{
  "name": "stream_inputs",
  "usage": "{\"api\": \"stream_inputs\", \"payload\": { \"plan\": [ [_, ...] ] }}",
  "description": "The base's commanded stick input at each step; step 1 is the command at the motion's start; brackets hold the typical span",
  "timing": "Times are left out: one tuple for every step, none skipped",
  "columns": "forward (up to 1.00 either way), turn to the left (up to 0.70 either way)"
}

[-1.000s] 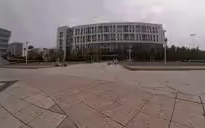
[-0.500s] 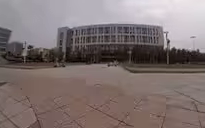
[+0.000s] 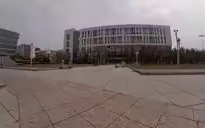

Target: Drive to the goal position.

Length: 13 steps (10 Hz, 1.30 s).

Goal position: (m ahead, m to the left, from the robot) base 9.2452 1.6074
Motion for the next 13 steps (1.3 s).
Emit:
{"api": "stream_inputs", "payload": {
  "plan": [
    [1.00,0.08],
    [1.00,0.10],
    [1.00,0.00],
    [1.00,0.00],
    [1.00,0.00],
    [1.00,0.02],
    [1.00,0.07],
    [1.00,0.02],
    [1.00,0.00],
    [1.00,0.00],
    [1.00,0.00],
    [1.00,0.00],
    [1.00,0.00]
  ]
}}
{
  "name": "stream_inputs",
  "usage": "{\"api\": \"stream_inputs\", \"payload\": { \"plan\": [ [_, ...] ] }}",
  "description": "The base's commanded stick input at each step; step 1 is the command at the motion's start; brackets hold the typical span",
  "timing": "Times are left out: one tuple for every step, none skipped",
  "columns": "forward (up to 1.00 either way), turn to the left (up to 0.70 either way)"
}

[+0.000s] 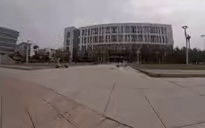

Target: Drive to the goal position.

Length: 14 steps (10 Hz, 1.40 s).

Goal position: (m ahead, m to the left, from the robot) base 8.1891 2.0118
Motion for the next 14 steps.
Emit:
{"api": "stream_inputs", "payload": {
  "plan": [
    [1.00,0.00],
    [1.00,0.00],
    [1.00,0.00],
    [1.00,0.00],
    [1.00,0.00],
    [1.00,0.00],
    [1.00,0.00],
    [1.00,0.00],
    [1.00,0.00],
    [1.00,0.00],
    [1.00,0.00],
    [1.00,0.00],
    [1.00,0.00],
    [1.00,0.00]
  ]
}}
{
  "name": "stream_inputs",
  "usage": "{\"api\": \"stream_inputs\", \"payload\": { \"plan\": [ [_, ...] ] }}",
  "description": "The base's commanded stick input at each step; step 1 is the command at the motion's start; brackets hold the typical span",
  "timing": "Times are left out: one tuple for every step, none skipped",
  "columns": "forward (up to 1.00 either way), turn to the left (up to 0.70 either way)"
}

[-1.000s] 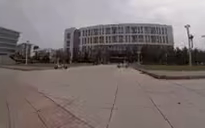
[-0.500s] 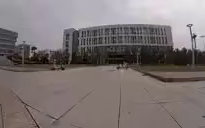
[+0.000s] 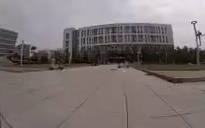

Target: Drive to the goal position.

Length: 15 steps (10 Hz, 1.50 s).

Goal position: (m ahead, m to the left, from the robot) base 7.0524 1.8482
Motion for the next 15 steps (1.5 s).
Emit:
{"api": "stream_inputs", "payload": {
  "plan": [
    [1.00,0.00],
    [1.00,0.00],
    [1.00,0.00],
    [1.00,0.00],
    [1.00,0.00],
    [1.00,0.00],
    [1.00,0.00],
    [1.00,0.00],
    [1.00,0.00],
    [1.00,0.00],
    [1.00,0.00],
    [1.00,0.00],
    [1.00,0.00],
    [1.00,0.00],
    [1.00,0.00]
  ]
}}
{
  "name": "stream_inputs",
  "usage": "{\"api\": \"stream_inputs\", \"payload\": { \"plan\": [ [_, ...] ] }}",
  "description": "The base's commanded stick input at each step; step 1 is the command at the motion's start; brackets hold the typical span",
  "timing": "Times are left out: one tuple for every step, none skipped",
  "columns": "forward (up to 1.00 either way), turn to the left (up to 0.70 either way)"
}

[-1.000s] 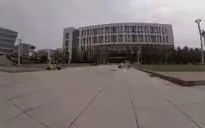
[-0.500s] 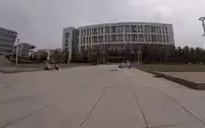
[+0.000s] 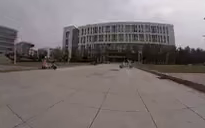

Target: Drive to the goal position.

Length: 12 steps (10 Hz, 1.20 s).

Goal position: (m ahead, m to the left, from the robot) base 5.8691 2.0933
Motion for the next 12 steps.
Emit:
{"api": "stream_inputs", "payload": {
  "plan": [
    [1.00,0.00],
    [1.00,0.00],
    [1.00,0.00],
    [1.00,0.00],
    [1.00,0.00],
    [1.00,0.00],
    [1.00,0.00],
    [1.00,0.00],
    [1.00,0.00],
    [1.00,0.00],
    [1.00,0.00],
    [1.00,0.00]
  ]
}}
